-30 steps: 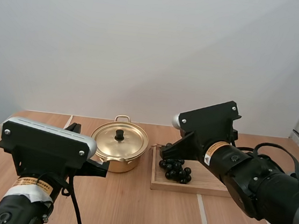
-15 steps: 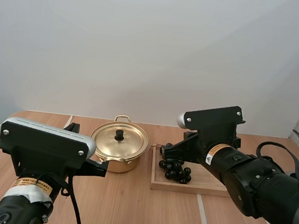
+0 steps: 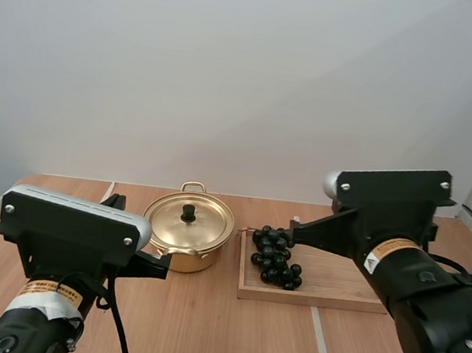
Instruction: Open the pot, put the pineapple inside, and close it
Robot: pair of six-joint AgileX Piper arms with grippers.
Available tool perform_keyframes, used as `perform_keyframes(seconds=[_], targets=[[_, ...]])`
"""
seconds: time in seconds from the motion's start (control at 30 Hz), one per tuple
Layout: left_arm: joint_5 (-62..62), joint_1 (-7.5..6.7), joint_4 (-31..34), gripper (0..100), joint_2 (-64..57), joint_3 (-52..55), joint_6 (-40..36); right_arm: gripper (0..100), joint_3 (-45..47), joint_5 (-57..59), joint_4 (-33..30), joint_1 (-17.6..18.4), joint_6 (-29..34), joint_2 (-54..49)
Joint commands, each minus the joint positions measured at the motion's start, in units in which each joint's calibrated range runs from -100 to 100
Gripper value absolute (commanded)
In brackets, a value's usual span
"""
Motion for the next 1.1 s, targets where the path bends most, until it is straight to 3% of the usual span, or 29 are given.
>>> perform_keyframes(seconds=[0.0, 0.27, 0.4, 0.53, 0.7, 0.97, 1.07], targets=[[-0.2, 0.09, 0.0, 0, -0.4, 0.2, -0.5, 0, 0.2, 6.0, 1.6, -0.6, -0.3, -6.4], [-0.5, 0.08, 0.0, 0, -0.4, 0.2, -0.5, 0, 1.0, 16.7, 1.1, -0.6, 0.1, -20.6], [-0.5, 0.08, 0.0, 0, -0.4, 0.2, -0.5, 0, 8.1, 6.2, -1.9, -0.9, 0.0, -20.7], [-0.3, 0.08, -1.0, 0, -0.4, 0.2, -0.8, 0, 17.3, -13.2, -4.1, -0.9, -0.1, -20.7], [12.3, 0.17, -2.8, 0, -0.4, 0.2, -0.8, 0, 17.3, -13.4, -1.1, -1.2, 1.6, -20.7], [15.1, 0.25, -2.4, 0, -0.4, 3.7, -5.6, 0, 17.3, 17.4, -0.1, -1.5, 2.1, -20.7], [14.2, 0.45, -1.4, 0, -0.4, 3.9, -5.6, 0, 17.3, 21.6, -0.1, -1.5, 2.1, -20.7]])
